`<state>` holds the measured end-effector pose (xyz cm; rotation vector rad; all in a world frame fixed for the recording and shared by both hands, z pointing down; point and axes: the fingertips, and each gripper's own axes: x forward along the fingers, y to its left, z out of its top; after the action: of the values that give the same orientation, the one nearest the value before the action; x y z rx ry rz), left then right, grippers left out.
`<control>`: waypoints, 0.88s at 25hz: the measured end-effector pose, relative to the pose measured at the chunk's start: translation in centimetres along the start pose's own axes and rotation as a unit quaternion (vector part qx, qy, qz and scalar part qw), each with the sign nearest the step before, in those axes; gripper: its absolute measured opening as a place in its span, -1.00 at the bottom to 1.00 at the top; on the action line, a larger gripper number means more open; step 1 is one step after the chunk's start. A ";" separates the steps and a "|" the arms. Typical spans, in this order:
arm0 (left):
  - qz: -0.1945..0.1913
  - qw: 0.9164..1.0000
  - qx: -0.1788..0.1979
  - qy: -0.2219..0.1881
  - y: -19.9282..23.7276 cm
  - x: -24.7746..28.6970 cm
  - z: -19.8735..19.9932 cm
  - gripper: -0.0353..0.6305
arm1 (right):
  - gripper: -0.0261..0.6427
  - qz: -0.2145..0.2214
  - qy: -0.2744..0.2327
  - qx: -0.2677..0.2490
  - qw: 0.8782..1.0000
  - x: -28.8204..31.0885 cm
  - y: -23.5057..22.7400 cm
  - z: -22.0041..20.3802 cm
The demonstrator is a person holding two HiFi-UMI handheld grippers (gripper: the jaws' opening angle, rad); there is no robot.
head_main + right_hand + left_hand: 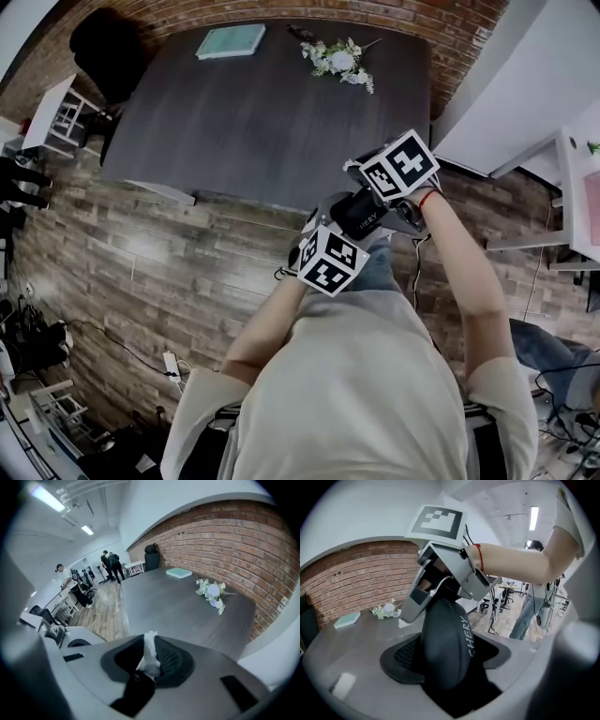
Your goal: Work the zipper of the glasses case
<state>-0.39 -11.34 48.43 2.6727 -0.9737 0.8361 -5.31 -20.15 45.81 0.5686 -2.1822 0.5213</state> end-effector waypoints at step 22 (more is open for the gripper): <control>-0.082 0.968 -0.170 -0.165 0.9 -3.1 4.3 0.12 | -0.89 -0.025 -0.270 -0.009 0.962 -8.9 0.1 8.2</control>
<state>-1.02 -11.84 43.08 2.5819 -0.8512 0.1692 -5.18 -22.51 33.95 0.8278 -2.6733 0.3418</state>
